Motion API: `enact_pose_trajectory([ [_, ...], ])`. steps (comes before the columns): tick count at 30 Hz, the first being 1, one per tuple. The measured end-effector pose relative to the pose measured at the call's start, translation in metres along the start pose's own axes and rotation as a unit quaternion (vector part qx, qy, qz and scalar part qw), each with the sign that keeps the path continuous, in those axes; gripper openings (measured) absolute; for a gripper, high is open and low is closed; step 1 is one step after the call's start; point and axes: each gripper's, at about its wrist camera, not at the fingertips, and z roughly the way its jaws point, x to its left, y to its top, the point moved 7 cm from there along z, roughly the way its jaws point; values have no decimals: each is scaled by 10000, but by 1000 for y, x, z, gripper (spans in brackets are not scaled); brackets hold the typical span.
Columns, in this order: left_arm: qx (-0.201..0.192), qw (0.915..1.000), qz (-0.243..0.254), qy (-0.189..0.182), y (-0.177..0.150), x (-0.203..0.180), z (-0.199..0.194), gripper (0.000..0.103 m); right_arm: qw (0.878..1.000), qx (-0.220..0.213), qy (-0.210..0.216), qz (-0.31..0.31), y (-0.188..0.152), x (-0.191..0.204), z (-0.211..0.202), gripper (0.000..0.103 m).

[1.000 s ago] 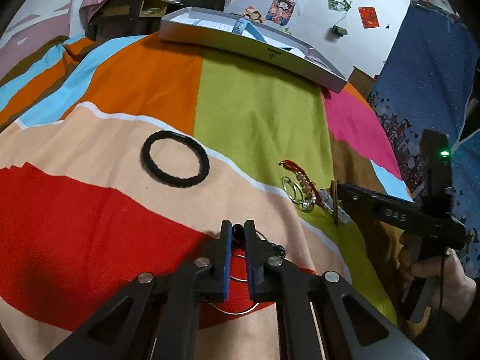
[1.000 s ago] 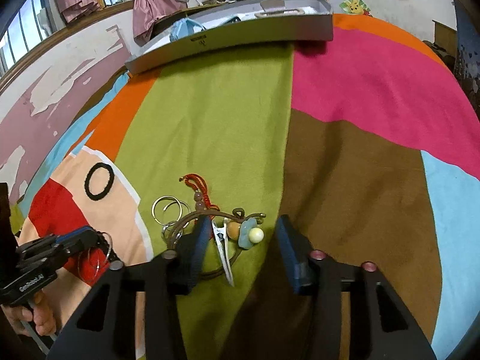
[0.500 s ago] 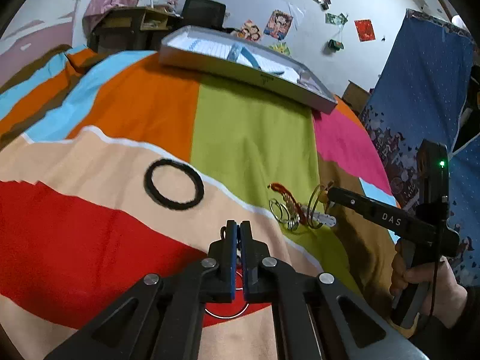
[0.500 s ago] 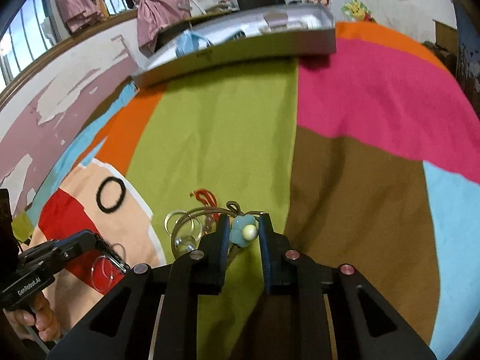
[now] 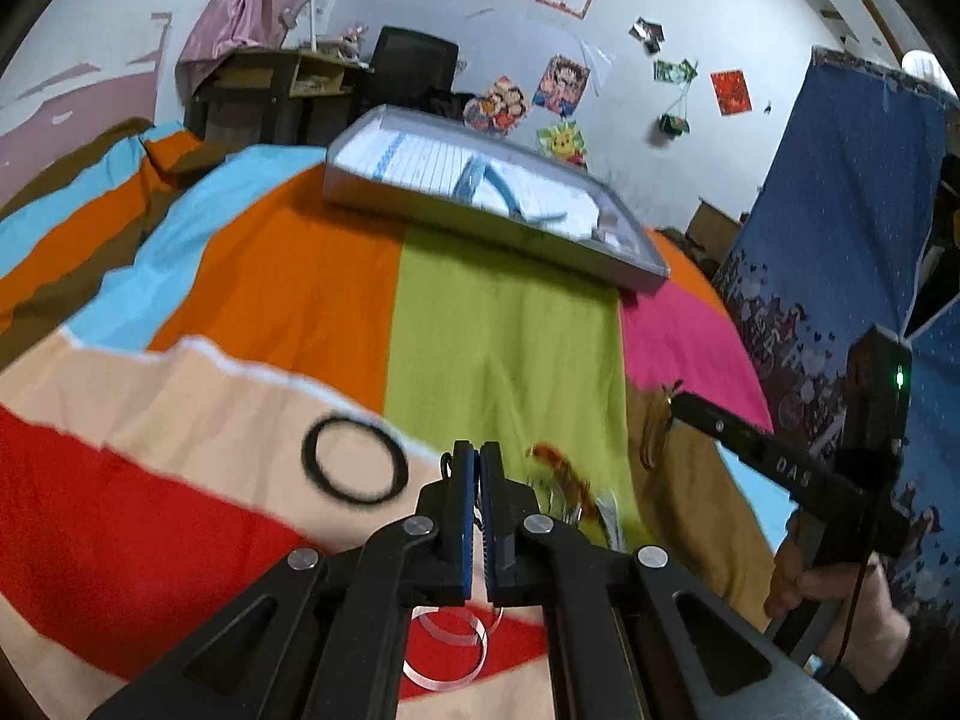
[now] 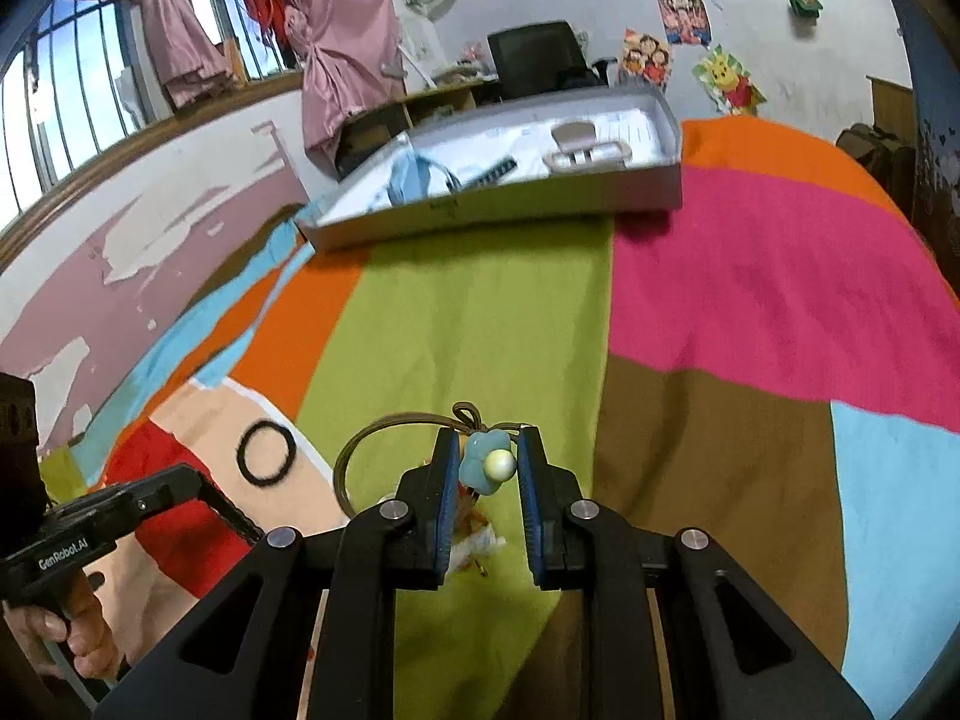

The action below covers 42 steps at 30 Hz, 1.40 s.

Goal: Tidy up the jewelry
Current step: 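Carry the black hair clip with the left tool while the right tool carries the charm to the tray, then open the left tool over the tray while the right tool releases the charm beside the watch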

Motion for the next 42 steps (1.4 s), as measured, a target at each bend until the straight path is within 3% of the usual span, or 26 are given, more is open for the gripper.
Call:
enact_pose_trajectory([
  [6, -494, 9988, 60, -21, 60, -11, 10, 3, 9987, -502, 21, 112, 37, -7, -5, 17],
  [11, -809, 9965, 215, -69, 114, -23, 29, 2, 9941, -1068, 106, 133, 96, -12, 0, 17],
  [14, -1025, 9943, 289, 15, 147, -25, 46, 3, 9924, -1224, 81, 40, 128, -12, 13, 17],
  [18, -1214, 9925, 33, 108, 184, -11, 72, 2, 9924, -1207, -74, -208, 163, -5, 42, 17],
  [25, -1099, 9929, -350, 286, 198, 18, 117, 3, 9963, -692, -258, -444, 187, 5, 104, 17],
  [31, -840, 9923, -915, 27, 192, 44, 141, 3, 9959, -549, -442, -569, 191, 11, 125, 18],
  [38, -669, 9947, -733, 260, 184, 45, 147, 4, 9954, -499, -564, -601, 192, 9, 127, 20],
  [40, -597, 9956, -638, 344, 182, 43, 148, 8, 9954, -538, -567, -555, 192, 7, 124, 25],
  [42, -547, 9960, -578, 411, 178, 41, 146, 24, 9951, -620, -568, -514, 191, 5, 117, 33],
])
